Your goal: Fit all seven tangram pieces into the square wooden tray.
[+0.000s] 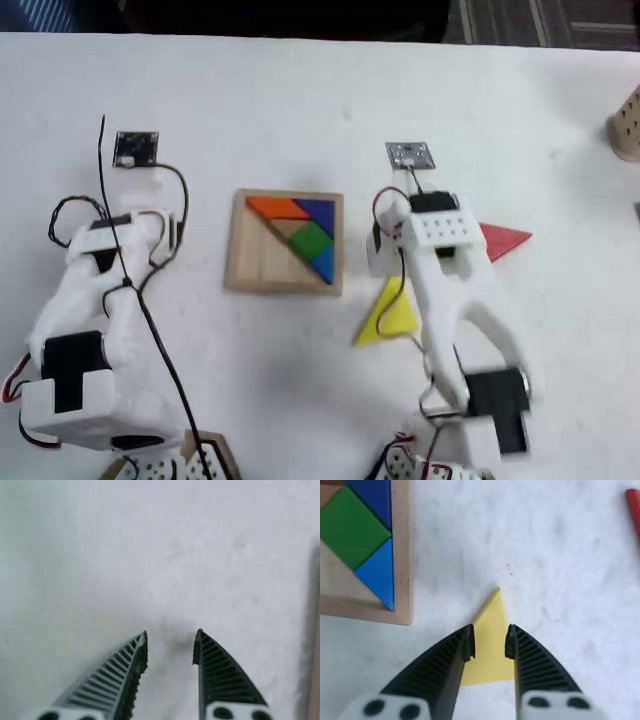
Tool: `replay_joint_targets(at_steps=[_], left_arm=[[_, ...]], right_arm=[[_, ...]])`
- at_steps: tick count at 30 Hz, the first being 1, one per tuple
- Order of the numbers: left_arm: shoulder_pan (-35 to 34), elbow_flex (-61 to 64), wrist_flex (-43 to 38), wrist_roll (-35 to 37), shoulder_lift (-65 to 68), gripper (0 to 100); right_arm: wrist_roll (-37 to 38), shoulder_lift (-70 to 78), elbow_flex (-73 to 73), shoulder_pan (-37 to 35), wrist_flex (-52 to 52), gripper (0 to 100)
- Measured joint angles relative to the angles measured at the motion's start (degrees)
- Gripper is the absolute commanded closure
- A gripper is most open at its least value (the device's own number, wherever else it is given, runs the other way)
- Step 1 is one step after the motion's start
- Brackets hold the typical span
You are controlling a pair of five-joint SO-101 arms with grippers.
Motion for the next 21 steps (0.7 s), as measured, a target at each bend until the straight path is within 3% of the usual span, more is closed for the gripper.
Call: replay_joint_targets(at_steps=[6,9,17,21], left_arm=[[0.00,0.00,0.00,0.00,0.00,83],[0.00,0.00,0.00,0.00,0.00,83],[0.00,0.00,0.00,0.00,0.00,83],[0.00,0.00,0.00,0.00,0.00,83]], right_arm=[[-0.26,-13.80,15.21,-0.35,-5.80,75.3],[-4.92,-14.33,18.90,-2.37,-6.07,69.0],[-7.91,-8.62,20.13,-9.67,-7.12,69.0],[-8.00,-3.52,18.99,-9.67,-9.67,78.3]])
